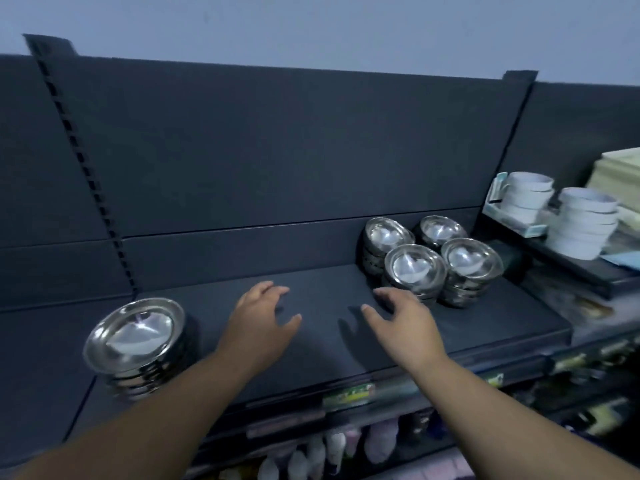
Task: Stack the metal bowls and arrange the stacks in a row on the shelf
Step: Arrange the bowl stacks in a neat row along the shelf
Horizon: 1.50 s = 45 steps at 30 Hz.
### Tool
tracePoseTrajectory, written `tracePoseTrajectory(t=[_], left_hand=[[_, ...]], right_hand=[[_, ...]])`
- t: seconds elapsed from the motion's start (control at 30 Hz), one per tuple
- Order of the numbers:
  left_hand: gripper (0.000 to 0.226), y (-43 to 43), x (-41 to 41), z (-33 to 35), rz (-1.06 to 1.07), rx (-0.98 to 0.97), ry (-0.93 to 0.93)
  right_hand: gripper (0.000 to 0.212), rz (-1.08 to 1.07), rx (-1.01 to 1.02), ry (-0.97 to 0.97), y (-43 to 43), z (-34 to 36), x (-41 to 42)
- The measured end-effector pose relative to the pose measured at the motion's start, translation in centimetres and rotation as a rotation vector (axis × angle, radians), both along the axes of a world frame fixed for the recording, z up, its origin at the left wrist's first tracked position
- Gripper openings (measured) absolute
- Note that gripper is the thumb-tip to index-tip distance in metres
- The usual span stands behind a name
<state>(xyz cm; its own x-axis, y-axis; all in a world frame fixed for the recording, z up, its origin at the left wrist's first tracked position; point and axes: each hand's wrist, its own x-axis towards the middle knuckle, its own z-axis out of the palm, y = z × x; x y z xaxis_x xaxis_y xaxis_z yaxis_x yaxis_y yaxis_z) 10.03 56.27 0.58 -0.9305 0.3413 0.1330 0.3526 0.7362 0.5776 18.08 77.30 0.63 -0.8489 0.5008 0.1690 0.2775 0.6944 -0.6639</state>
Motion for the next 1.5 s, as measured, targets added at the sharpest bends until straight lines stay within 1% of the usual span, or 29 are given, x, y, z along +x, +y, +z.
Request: tracePoseTrajectory(t=[0.13,0.2,0.27,0.33,0.47,0.53,0.6,0.63,0.7,0.73,0.83,0.93,1.13,1.27,1.33,1.5], left_hand=[[0.053,8.2,0.2,-0.7,-0.063,0.041,-0.071],[0.053,11.9,0.0,-1.0,-0.062,0.069,-0.094],[0.054,15.2,-0.2,-1.5,-0.039,0.119,-0.132],[0.059,17.8,-0.3,-1.8,-0.006,0.208,-0.216],[0.068,21.8,-1.2,-2.5,0.075,0.461,-0.451],[0.070,22.9,-1.9,-2.9,0.123,0.548,-0.539],[0.071,23.7,-2.8,-3.4,0.152,0.627,-0.632],[0.067,24.1,-3.1,-3.5,0.160,0.667,-0.685],[0.055,24.5,-3.5,-3.6,0.162,0.720,-0.767],[0.050,24.7,-3.7,-3.8,0.155,0.733,-0.788],[0.044,25.2,-3.8,-4.3,0.150,0.762,-0.813],[0.038,25.5,-3.6,-4.3,0.153,0.808,-0.822],[0.039,25.2,-2.7,-3.9,0.157,0.879,-0.808],[0.036,23.3,-2.0,-3.8,0.173,0.955,-0.775],[0.034,21.6,-1.6,-3.5,0.184,1.007,-0.755],[0.032,16.4,-0.7,-2.4,0.217,1.073,-0.719]], right_hand=[[0.046,-0.078,0.093,-0.010,8.6,0.9,1.8],[0.050,-0.093,0.082,-0.019,12.3,0.5,2.1],[0.052,-0.086,0.028,-0.036,15.4,-0.6,2.0],[0.050,-0.088,-0.101,-0.053,17.5,-1.6,1.6],[0.039,-0.068,-0.405,-0.091,19.6,-2.9,0.0],[0.045,-0.047,-0.565,-0.099,20.0,-4.0,-1.0],[0.045,-0.007,-0.702,-0.085,20.1,-5.0,-1.8],[0.048,0.026,-0.754,-0.081,20.1,-5.3,-2.2],[0.071,0.050,-0.847,-0.096,20.1,-5.6,-2.9],[0.077,0.060,-0.877,-0.112,20.0,-5.7,-3.3],[0.067,0.089,-0.922,-0.129,20.1,-5.7,-3.9],[0.064,0.104,-0.939,-0.128,20.1,-6.2,-4.3],[0.062,0.123,-0.974,-0.089,19.8,-6.5,-4.6],[0.052,0.178,-0.978,-0.094,18.5,-6.2,-4.8],[0.060,0.213,-0.979,-0.108,17.2,-5.9,-4.9],[0.066,0.280,-0.970,-0.146,12.4,-5.4,-5.4]])
